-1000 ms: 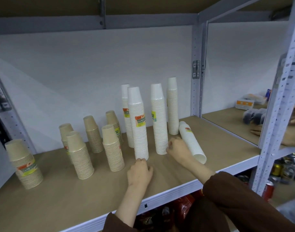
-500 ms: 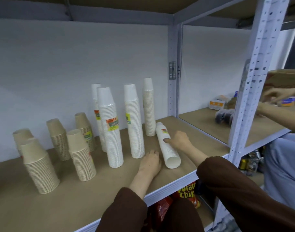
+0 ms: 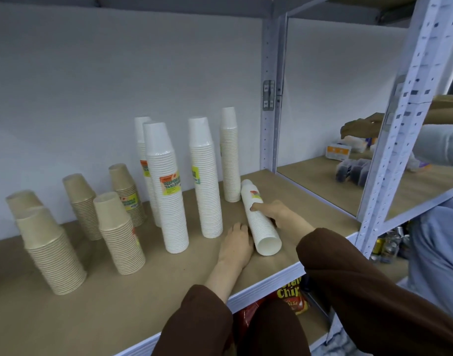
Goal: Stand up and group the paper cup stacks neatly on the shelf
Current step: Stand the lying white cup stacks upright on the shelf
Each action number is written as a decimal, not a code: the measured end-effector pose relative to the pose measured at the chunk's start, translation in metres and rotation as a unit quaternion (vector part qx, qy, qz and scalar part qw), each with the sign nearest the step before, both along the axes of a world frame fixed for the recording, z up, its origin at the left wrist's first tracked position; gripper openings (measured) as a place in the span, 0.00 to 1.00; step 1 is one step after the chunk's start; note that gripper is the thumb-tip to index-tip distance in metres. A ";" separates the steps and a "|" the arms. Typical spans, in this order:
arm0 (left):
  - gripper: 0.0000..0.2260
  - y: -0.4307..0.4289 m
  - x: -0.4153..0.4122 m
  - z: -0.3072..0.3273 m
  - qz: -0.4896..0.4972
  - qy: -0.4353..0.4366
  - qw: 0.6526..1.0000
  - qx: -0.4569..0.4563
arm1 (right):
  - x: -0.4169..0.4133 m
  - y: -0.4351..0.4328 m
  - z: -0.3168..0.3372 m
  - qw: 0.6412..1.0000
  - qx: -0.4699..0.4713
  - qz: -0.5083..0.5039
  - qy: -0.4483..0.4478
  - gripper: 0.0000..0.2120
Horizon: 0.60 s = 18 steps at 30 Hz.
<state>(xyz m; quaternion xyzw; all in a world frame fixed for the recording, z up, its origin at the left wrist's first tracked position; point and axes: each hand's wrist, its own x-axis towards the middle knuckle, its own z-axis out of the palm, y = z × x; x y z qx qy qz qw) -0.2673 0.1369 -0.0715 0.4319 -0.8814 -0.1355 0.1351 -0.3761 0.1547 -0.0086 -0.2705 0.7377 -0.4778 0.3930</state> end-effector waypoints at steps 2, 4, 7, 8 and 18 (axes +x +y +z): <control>0.15 0.000 0.001 0.000 0.000 0.001 1.000 0.001 | -0.004 0.003 0.002 1.000 -0.004 -0.014 -0.021 0.27; 0.15 0.000 0.002 0.000 0.000 -0.001 1.000 -0.001 | -0.010 0.007 0.002 0.998 -0.020 -0.034 -0.042 0.29; 0.16 0.000 0.002 -0.002 -0.003 0.001 1.000 -0.004 | -0.020 0.014 0.006 0.992 -0.083 -0.078 -0.051 0.23; 0.16 0.000 0.002 -0.002 -0.003 0.001 1.000 -0.004 | -0.024 0.018 0.010 0.989 -0.106 -0.095 -0.032 0.19; 0.17 0.001 0.003 -0.004 -0.002 0.011 1.000 0.013 | -0.045 0.029 0.021 0.935 -0.221 -0.209 0.183 0.14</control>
